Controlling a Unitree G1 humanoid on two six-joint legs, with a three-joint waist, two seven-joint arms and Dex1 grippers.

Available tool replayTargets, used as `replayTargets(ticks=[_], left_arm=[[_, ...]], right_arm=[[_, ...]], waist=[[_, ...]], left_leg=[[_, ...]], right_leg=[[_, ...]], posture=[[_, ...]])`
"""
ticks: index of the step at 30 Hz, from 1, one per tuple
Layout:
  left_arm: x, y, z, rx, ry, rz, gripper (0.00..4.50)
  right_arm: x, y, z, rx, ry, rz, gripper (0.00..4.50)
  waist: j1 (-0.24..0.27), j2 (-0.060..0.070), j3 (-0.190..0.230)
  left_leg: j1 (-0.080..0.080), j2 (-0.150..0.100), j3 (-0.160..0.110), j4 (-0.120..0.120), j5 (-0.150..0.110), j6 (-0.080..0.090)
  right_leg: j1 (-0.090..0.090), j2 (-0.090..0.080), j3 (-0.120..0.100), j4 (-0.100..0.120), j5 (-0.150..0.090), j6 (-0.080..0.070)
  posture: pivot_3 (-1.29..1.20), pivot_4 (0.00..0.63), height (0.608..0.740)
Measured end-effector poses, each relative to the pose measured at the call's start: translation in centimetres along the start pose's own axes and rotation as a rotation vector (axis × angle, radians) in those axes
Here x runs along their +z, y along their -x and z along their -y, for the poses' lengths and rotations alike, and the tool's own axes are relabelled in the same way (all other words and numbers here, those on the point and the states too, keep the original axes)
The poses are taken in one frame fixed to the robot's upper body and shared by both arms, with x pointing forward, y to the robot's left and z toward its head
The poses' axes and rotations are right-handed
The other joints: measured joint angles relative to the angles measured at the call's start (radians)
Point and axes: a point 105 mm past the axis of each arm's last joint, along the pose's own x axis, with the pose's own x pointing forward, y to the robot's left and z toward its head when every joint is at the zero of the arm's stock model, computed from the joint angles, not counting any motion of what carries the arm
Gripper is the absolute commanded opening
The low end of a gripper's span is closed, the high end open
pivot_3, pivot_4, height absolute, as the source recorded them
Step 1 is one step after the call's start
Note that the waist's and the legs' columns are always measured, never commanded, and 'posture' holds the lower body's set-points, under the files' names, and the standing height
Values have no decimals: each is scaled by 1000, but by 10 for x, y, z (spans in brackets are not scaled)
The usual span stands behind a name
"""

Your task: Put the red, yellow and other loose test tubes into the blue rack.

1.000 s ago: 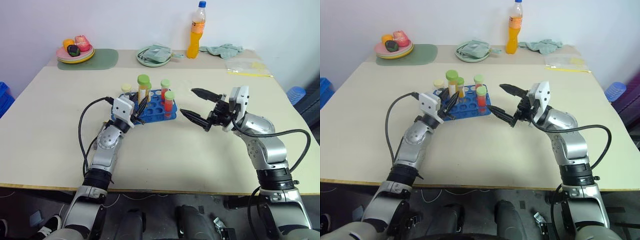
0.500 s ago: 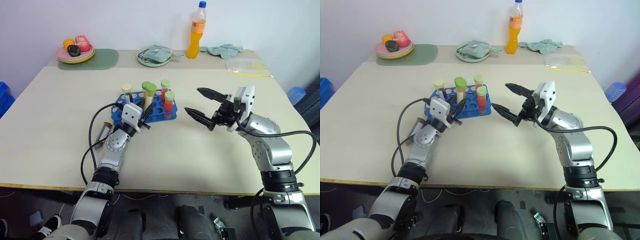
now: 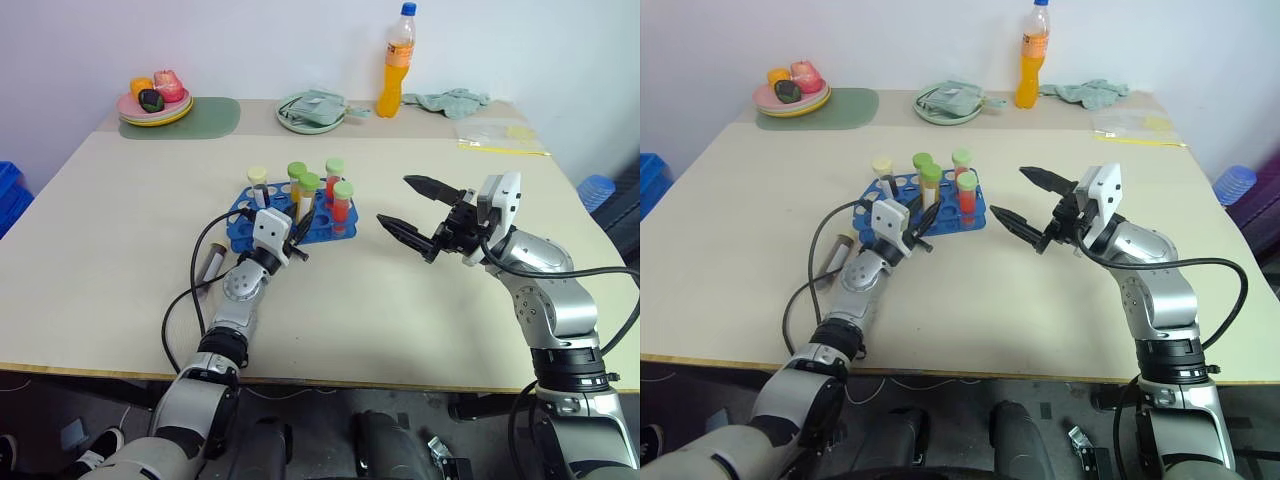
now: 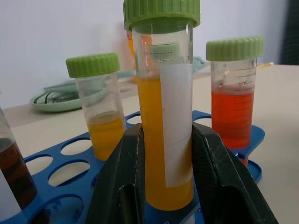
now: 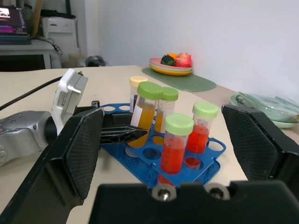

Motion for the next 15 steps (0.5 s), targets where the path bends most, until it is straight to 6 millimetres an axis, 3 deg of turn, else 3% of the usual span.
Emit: replayTargets(ticks=[6, 15], left_arm=[[2, 10, -11, 22, 94, 30, 4353], [27, 22, -18, 2, 77, 68, 4461]], right_arm=[[-1, 0, 0, -2, -1, -1, 4500], [2, -4, 0, 14, 8, 11, 4500]], waist=[[-5, 0, 0], [-7, 0, 0]], left_leg=[[0, 0, -1, 0, 0, 0], [0, 1, -1, 0, 0, 0]], right_leg=[[0, 1, 0, 0, 0, 0], [0, 1, 0, 0, 0, 0]], posture=[[0, 150, 740], [0, 150, 740]])
